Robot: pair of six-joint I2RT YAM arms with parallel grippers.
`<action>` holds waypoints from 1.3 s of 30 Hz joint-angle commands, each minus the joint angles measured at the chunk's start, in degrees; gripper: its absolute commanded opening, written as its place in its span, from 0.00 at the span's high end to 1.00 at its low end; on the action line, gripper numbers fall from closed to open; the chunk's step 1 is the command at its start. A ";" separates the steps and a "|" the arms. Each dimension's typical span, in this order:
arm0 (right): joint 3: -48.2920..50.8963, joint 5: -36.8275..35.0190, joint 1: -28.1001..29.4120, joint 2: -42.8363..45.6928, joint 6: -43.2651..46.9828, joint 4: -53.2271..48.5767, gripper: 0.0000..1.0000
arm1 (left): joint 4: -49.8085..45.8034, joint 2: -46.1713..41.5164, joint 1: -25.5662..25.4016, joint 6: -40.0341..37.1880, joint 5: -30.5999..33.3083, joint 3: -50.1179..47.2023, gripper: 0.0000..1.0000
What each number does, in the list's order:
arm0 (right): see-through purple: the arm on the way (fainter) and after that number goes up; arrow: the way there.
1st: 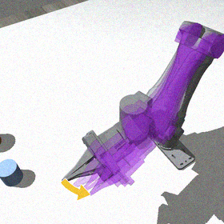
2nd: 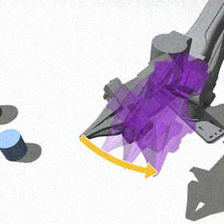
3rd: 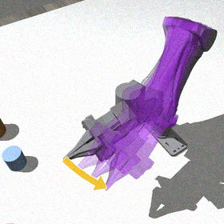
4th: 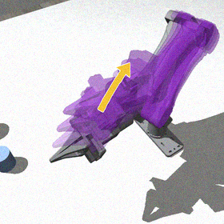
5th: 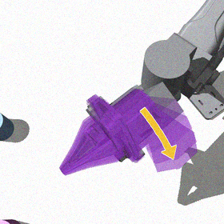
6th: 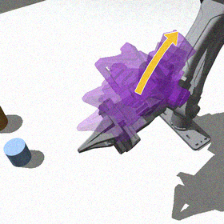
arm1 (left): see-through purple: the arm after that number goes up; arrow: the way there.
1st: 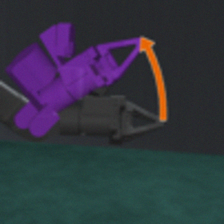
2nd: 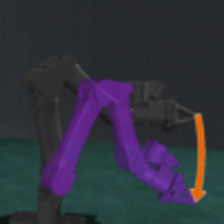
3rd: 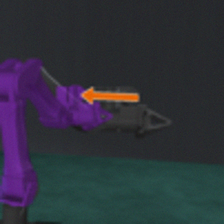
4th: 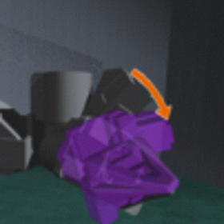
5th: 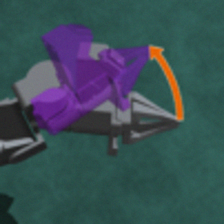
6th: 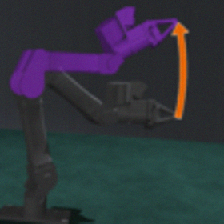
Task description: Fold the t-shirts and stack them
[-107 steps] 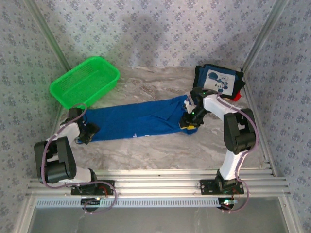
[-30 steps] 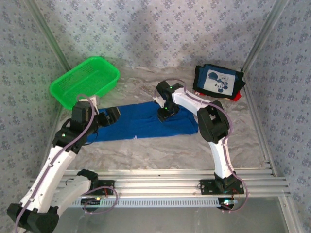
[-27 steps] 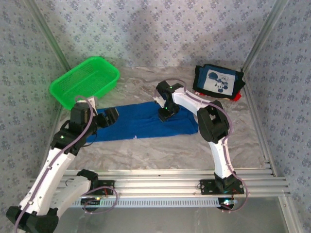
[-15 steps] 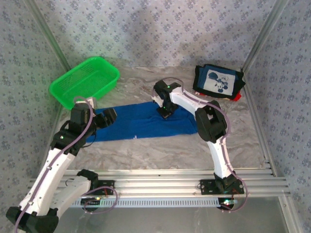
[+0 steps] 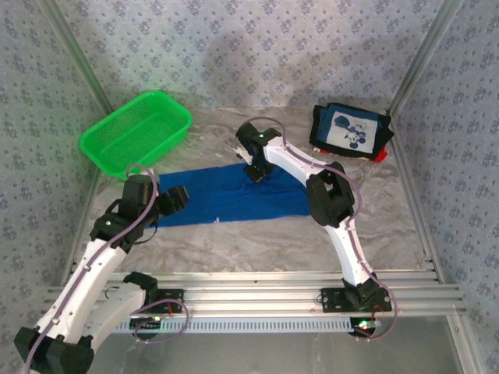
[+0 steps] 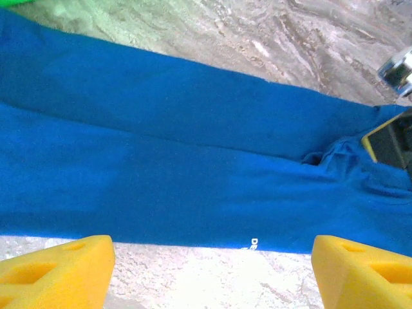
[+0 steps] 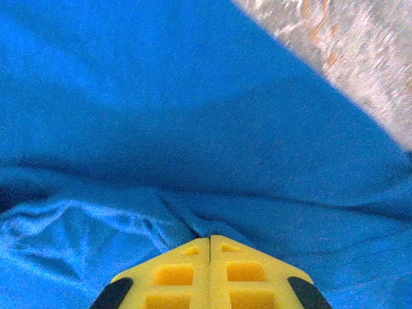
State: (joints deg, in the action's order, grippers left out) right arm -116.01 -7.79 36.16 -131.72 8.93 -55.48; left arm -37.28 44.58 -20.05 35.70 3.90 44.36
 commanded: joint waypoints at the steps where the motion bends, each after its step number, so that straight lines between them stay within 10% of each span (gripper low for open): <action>1: -3.48 -3.85 0.40 -2.57 1.35 -0.49 1.00 | 1.52 -1.38 -0.25 1.60 -0.32 -1.52 0.20; 11: -12.50 -3.32 0.29 -7.43 -2.07 3.21 0.91 | 1.58 -3.51 -0.26 4.53 -1.01 -8.18 0.21; 18: -17.24 6.86 0.33 -6.31 -9.71 4.83 0.54 | 0.70 -6.27 -0.25 8.78 2.14 -13.16 0.21; 24: -7.67 15.14 -3.73 2.74 -15.52 4.96 0.49 | -1.22 -8.16 -0.07 10.04 5.04 -14.01 0.20; 31: 12.94 33.46 -12.96 11.52 -30.66 11.68 0.75 | -1.87 -8.15 0.01 10.31 5.70 -14.40 0.20; 39: 16.43 36.10 -12.13 7.47 -34.12 15.32 0.87 | -2.17 -6.87 0.54 8.33 6.20 -10.92 0.20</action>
State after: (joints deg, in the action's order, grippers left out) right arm -98.13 24.25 21.96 -122.10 -22.79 -41.04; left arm -38.76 37.67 -19.88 45.41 8.64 30.61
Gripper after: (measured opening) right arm 0.136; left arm 0.802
